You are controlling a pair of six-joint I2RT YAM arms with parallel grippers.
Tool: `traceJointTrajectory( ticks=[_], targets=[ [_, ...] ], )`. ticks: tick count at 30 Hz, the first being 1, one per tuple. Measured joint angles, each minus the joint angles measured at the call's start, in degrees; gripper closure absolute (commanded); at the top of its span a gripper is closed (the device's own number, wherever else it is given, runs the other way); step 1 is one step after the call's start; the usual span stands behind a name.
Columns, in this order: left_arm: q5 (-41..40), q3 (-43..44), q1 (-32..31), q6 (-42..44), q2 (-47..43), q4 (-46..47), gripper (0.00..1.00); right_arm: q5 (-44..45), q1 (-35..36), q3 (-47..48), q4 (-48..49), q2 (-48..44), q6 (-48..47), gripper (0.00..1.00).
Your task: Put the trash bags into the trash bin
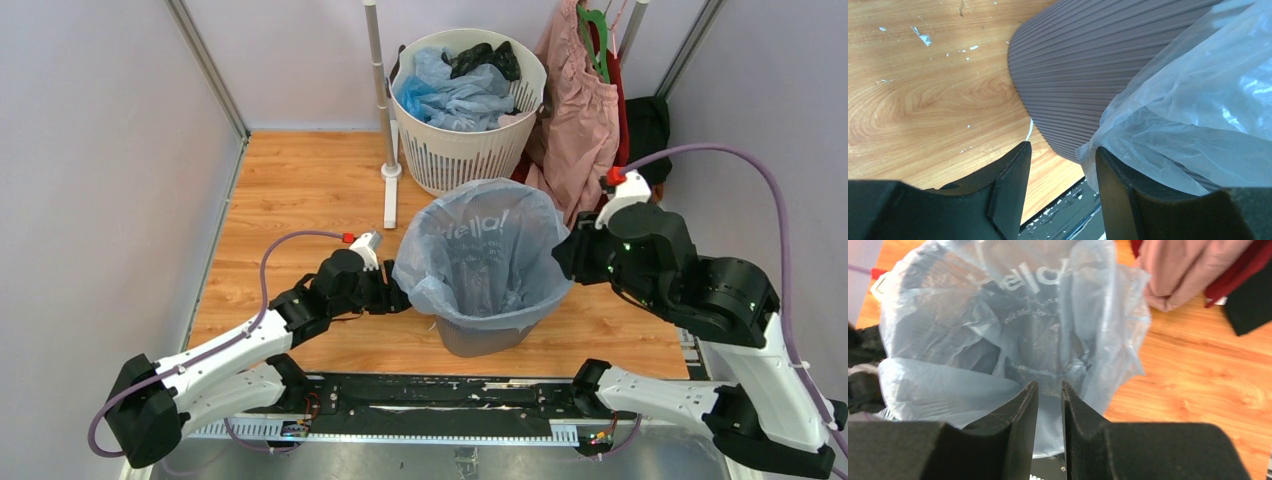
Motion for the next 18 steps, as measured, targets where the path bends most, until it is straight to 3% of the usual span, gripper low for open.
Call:
traceJointTrajectory(
  ticks=[11, 16, 18],
  targets=[
    [0.15, 0.04, 0.0, 0.31, 0.15, -0.7, 0.42, 15.04, -0.04, -5.05, -9.35, -4.44, 11.56, 0.48],
    [0.13, 1.07, -0.02, 1.01, -0.11, -2.29, 0.42, 17.05, -0.85, -8.46, -10.51, -5.27, 14.97, 0.45],
    [0.13, 1.29, -0.02, 1.18, -0.11, -2.58, 0.35, 17.35, -1.6, -9.31, -10.86, -5.31, 15.63, 0.45]
  ],
)
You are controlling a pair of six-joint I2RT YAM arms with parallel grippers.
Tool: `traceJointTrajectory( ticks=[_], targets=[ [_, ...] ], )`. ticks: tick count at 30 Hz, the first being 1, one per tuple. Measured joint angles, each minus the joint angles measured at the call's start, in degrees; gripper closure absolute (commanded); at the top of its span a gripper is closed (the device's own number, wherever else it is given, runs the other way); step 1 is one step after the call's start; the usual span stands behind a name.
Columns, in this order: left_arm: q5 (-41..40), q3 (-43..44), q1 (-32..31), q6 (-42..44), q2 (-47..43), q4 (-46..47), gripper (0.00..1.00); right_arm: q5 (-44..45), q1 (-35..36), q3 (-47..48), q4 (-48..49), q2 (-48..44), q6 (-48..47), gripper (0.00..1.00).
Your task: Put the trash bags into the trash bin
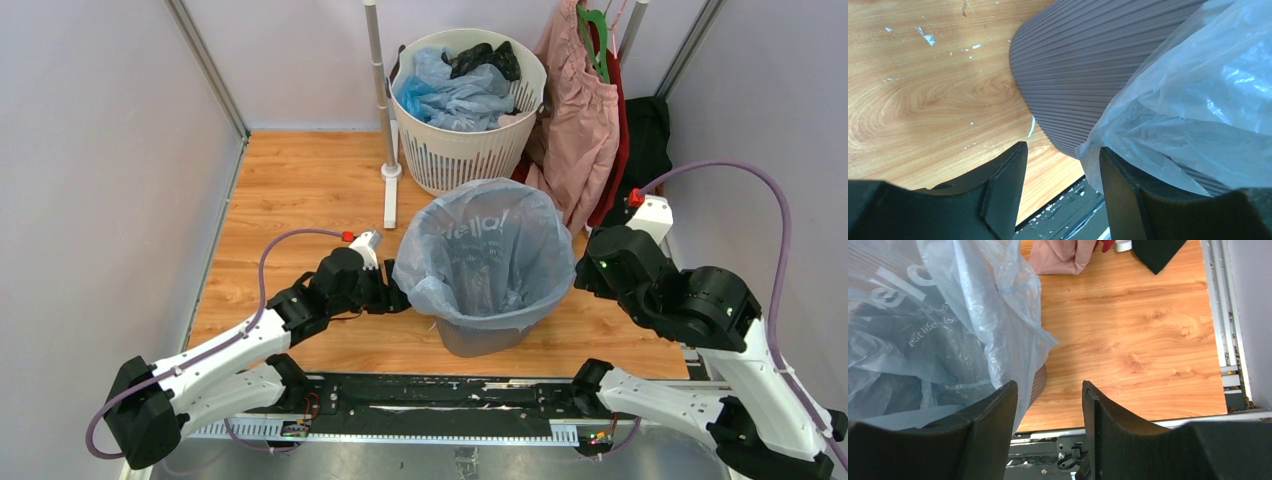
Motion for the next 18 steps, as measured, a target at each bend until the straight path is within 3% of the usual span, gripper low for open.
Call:
traceJointTrajectory(
  ticks=[1, 5, 12, 18],
  targets=[
    [0.0, 0.15, 0.0, 0.04, 0.0, -0.2, 0.31, 0.0, -0.52, -0.28, -0.22, 0.17, 0.2, 0.45],
    [-0.2, 1.09, 0.0, 0.79, -0.17, -2.12, 0.01, 0.48, -1.86, 1.7, -0.68, 1.77, -0.55, 0.45],
    [-1.86, 3.8, 0.0, 1.7, -1.95, -7.28, 0.0, -0.59, -2.38, 15.15, 1.22, 8.7, -10.27, 0.45],
    [-4.22, 4.28, 0.0, 1.77, -4.83, -12.98, 0.0, -7.41, -2.56, 17.59, 3.54, 16.46, -19.65, 0.44]
  ],
)
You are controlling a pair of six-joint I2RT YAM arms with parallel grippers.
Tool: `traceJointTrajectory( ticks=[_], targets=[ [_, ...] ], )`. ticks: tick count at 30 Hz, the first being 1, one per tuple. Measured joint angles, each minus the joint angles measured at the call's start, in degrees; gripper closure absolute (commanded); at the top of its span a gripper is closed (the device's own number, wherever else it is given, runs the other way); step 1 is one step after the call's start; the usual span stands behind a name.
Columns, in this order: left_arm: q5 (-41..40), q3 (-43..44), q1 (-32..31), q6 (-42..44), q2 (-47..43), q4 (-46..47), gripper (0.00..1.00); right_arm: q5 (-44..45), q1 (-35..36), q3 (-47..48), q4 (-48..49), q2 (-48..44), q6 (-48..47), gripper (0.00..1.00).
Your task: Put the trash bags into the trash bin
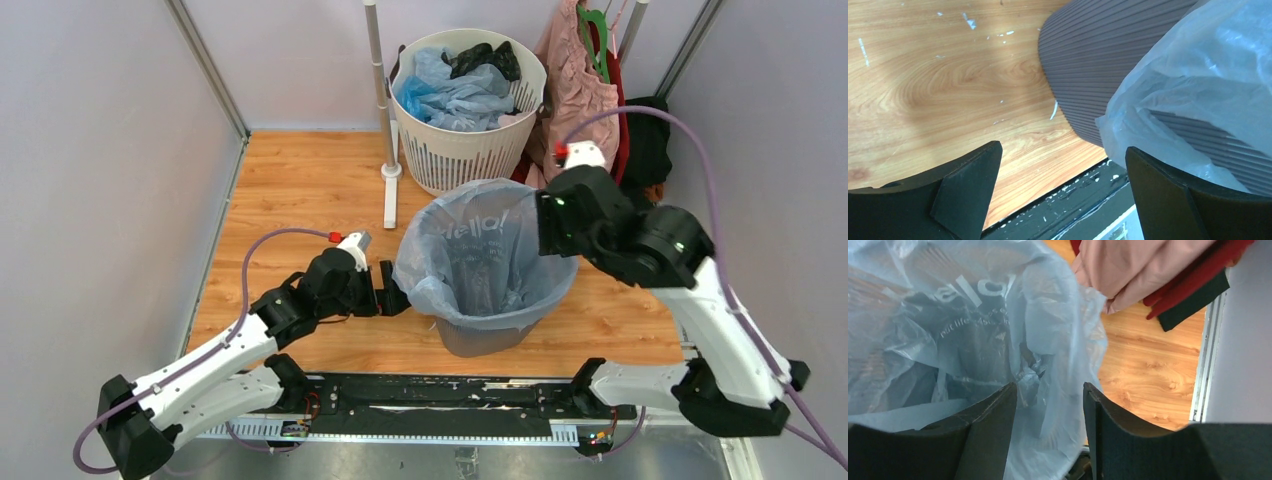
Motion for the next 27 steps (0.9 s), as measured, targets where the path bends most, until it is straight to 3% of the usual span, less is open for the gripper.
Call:
traceJointTrajectory(
  ticks=[5, 15, 22, 25, 27],
  targets=[
    [-1.53, 0.0, 0.0, 0.2, -2.62, -4.0, 0.0, -2.34, -1.36, -0.31, 0.52, 6.84, -4.57, 0.43],
    [-4.09, 0.0, 0.0, 0.17, -10.95, -10.6, 0.0, -7.41, -10.97, -0.52, 3.45, 7.26, -11.28, 0.43],
    [-4.48, 0.0, 0.0, 0.2, -11.06, -11.32, 0.0, -14.23, -16.68, -4.74, 7.06, 7.45, -14.14, 0.44],
    [-4.48, 0.0, 0.0, 0.2, -10.8, -11.32, 0.0, -16.85, -18.47, -6.64, 8.31, 7.82, -14.86, 0.49],
    [-4.5, 0.0, 0.0, 0.22, -10.69, -11.34, 0.0, -18.25, -19.26, -7.74, 8.98, 7.93, -15.06, 0.58]
  ],
)
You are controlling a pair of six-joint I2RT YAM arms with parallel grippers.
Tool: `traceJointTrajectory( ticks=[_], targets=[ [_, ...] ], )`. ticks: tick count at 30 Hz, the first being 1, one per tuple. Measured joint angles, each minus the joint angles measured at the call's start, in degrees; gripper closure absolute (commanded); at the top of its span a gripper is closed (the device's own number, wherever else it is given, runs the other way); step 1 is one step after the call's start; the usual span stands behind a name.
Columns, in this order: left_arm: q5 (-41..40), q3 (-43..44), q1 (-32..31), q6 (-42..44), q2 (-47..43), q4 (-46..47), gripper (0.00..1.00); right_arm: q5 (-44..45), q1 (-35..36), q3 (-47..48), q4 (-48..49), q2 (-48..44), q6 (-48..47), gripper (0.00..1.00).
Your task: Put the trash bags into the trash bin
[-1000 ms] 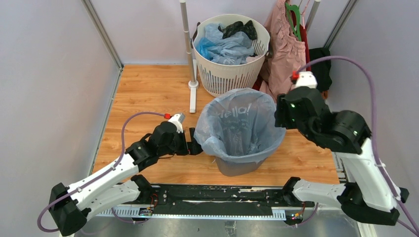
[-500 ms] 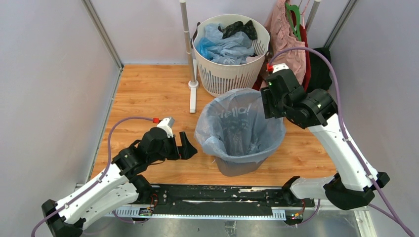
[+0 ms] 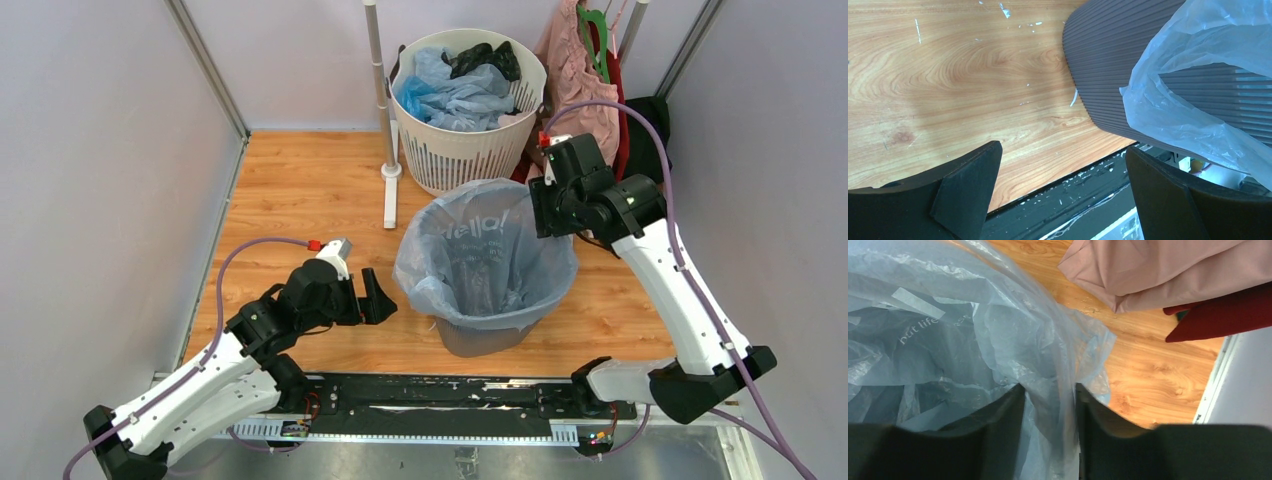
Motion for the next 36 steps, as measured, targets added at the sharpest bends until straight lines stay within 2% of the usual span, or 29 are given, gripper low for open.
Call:
traceJointTrajectory(
  ticks=[3, 10, 13, 27, 31, 36],
  targets=[
    [-0.11, 0.0, 0.0, 0.02, -0.02, -0.33, 0.0, -2.51, -0.39, -1.29, 0.98, 0.02, 0.17, 0.74],
    [-0.39, 3.28, 0.0, 0.66, -0.46, -3.15, 0.0, -5.18, -0.63, -3.37, 2.23, -0.7, 3.41, 0.95],
    [-0.42, 5.33, 0.0, 1.05, -0.83, -3.65, 0.0, -6.34, -0.63, -4.57, 2.6, -1.9, 6.82, 1.0],
    [-0.35, 8.59, 0.0, 1.55, -3.1, -7.56, 0.0, -2.23, 0.79, -8.52, 5.73, -5.09, 23.98, 1.0],
    [-0.44, 12.83, 0.0, 2.16, -3.48, -10.19, 0.0, -0.17, 3.43, -8.79, 7.06, -4.48, 27.58, 0.95],
    [-0.48, 18.03, 0.0, 2.91, -3.69, -11.45, 0.0, 1.7, 7.89, -6.82, 9.68, -0.59, 28.85, 0.81]
  ],
)
